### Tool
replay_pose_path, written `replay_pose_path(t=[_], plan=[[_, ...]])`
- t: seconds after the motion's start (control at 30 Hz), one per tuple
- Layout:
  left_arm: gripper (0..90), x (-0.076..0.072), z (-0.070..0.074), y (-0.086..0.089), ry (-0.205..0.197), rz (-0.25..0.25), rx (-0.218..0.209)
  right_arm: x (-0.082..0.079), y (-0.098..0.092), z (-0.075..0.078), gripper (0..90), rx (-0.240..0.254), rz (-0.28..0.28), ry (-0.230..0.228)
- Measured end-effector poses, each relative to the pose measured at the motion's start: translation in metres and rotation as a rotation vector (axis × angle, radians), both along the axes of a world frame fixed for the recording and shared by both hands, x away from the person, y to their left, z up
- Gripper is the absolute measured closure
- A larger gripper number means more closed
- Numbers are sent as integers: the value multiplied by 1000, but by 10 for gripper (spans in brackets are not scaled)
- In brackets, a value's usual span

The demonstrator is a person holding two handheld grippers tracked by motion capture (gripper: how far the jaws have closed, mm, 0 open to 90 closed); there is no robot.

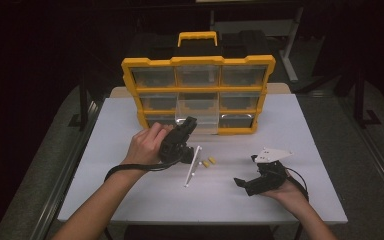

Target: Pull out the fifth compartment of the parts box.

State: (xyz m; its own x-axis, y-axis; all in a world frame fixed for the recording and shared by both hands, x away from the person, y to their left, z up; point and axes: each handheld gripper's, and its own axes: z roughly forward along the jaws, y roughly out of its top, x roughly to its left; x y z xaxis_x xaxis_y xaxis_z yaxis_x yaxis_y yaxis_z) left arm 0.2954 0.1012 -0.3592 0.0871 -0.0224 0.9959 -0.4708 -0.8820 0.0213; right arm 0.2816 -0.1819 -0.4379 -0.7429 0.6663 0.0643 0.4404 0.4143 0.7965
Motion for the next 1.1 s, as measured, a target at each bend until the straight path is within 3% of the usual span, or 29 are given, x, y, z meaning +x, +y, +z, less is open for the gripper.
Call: replay_pose_path(t=[0.4, 1.0, 1.1], plan=[[758, -1, -3, 0, -2, 1, -15, 0, 0, 0, 0, -1, -2, 1], [532, -5, -5, 11, -29, 10, -33, 0, 0, 0, 0, -1, 0, 1], [501, -7, -8, 16, -53, 11, -33, 0, 0, 0, 0, 0, -1, 1]])
